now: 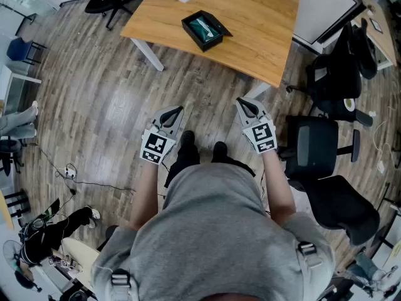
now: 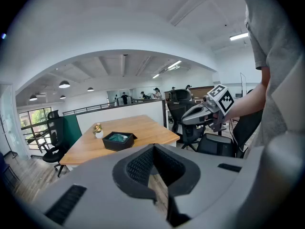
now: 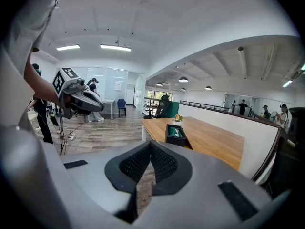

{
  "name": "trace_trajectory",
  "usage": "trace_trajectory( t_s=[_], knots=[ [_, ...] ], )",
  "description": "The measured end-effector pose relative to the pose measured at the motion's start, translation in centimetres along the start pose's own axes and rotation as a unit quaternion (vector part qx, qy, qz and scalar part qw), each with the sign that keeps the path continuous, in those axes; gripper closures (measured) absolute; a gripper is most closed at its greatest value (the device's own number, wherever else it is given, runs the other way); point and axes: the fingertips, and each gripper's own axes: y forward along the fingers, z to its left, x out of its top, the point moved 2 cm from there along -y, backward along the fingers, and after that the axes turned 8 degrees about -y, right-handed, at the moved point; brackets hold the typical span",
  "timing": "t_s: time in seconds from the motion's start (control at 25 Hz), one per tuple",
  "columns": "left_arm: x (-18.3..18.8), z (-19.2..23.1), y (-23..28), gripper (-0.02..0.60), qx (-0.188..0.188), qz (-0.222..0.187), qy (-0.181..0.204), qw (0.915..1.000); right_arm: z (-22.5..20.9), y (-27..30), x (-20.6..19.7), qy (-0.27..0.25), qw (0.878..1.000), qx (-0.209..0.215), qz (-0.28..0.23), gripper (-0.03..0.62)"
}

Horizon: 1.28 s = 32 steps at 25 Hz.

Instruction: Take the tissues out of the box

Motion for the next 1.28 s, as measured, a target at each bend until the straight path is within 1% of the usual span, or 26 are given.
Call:
trace_trajectory(
  t_s=[0.28, 0.44, 0.56, 0.84, 1.08, 1.16, 1.28],
  knots=[
    [0.2, -0.8, 0.3, 0.561, 0.006, -0.006, -0.005, 1.0, -0.3, -0.8, -0.9, -0.01, 1.0, 0.013, 0.003, 0.589],
    [0.1, -1.4, 0.4, 0.562, 0.008, -0.005, -0.009, 0.9999, 0.0, -1.5, -0.6, -0.011, 1.0, 0.026, -0.01, 0.588],
    [0.1, -2.0, 0.6, 0.561, 0.007, -0.006, -0.009, 0.9999, -0.2, -1.9, -0.9, -0.006, 1.0, 0.023, -0.019, 0.583],
    [0.0, -2.5, 0.4, 0.561, 0.009, -0.007, -0.009, 0.9999, -0.1, -2.1, -1.4, -0.008, 1.0, 0.024, -0.012, 0.583],
    [0.4, -2.7, 0.4, 0.561, 0.016, -0.01, -0.011, 0.9998, -0.3, -2.4, -1.8, 0.0, 1.0, 0.023, -0.016, 0.568],
    [0.7, -2.7, 0.4, 0.561, 0.014, -0.016, -0.016, 0.9996, -0.6, -2.3, -1.9, 0.012, 0.999, 0.027, -0.016, 0.561],
    [1.3, -3.2, 0.6, 0.56, -0.001, -0.028, -0.037, 0.9989, -0.5, -2.2, -2.2, 0.019, 0.999, 0.031, -0.016, 0.537]
  ],
)
